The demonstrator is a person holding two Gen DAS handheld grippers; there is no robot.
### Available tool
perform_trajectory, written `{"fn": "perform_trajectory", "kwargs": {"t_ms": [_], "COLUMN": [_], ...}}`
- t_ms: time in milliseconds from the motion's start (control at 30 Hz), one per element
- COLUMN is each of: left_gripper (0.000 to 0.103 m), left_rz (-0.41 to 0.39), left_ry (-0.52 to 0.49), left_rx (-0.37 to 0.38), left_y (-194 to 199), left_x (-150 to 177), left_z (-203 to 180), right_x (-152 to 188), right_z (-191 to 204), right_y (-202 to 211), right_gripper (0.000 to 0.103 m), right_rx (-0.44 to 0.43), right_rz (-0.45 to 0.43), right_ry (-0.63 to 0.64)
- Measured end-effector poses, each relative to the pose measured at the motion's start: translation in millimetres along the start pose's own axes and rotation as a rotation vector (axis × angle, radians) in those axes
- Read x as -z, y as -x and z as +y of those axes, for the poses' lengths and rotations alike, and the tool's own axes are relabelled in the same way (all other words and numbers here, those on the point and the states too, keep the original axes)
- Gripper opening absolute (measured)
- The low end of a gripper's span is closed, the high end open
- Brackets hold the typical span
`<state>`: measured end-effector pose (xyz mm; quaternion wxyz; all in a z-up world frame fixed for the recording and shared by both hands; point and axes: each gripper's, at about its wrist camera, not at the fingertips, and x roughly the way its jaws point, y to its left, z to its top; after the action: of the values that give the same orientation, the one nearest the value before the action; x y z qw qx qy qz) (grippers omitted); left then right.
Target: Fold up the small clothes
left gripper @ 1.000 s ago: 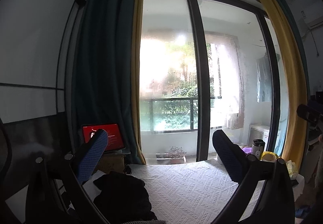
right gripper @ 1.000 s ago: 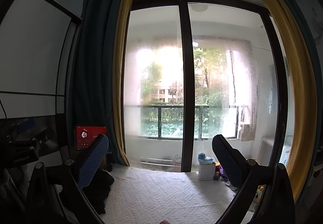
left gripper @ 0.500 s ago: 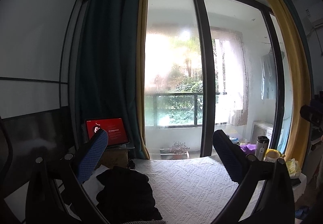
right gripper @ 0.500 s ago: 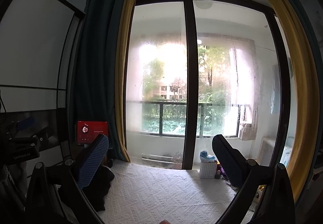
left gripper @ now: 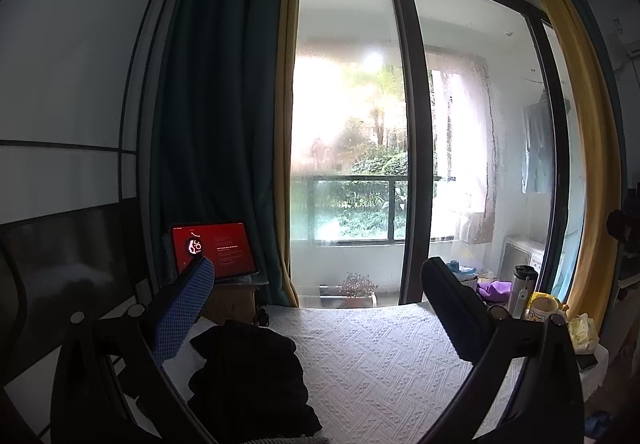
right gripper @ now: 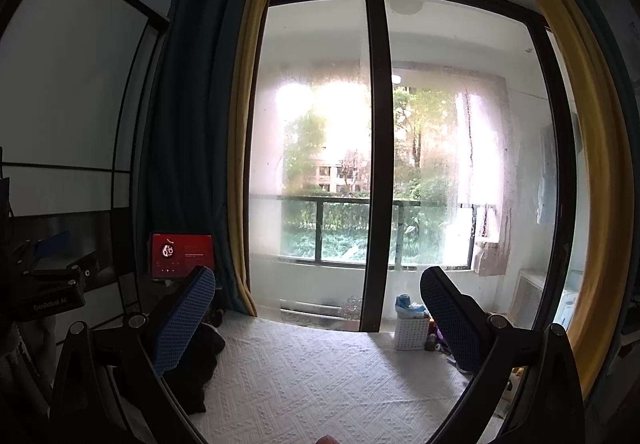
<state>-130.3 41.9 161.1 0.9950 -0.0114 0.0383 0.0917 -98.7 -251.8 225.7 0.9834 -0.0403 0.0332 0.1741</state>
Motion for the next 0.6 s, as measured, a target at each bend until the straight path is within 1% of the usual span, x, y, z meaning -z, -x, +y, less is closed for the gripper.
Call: {"fn": "perform_trajectory", "kwargs": {"t_ms": [333, 600], "left_gripper": [0.102, 0.102], "left_rz": [0.024, 0.022], "left_ry": [-0.010, -0.011], "left_rx": [-0.002, -0.002], "left_y": [-6.1, -5.4], "left_x": [4.6, 5.1], "left_z": [-4.4, -4.6], "right_x": [2.7, 4.5], "right_z": [-1.4, -3.6], "right_y": [-2.8, -3.0], "right_gripper": [0.103, 0.103], "right_rx": [-0.006, 0.000], "right_rz": [0.012, 0.016], "right_ry": [0.008, 0.008]}}
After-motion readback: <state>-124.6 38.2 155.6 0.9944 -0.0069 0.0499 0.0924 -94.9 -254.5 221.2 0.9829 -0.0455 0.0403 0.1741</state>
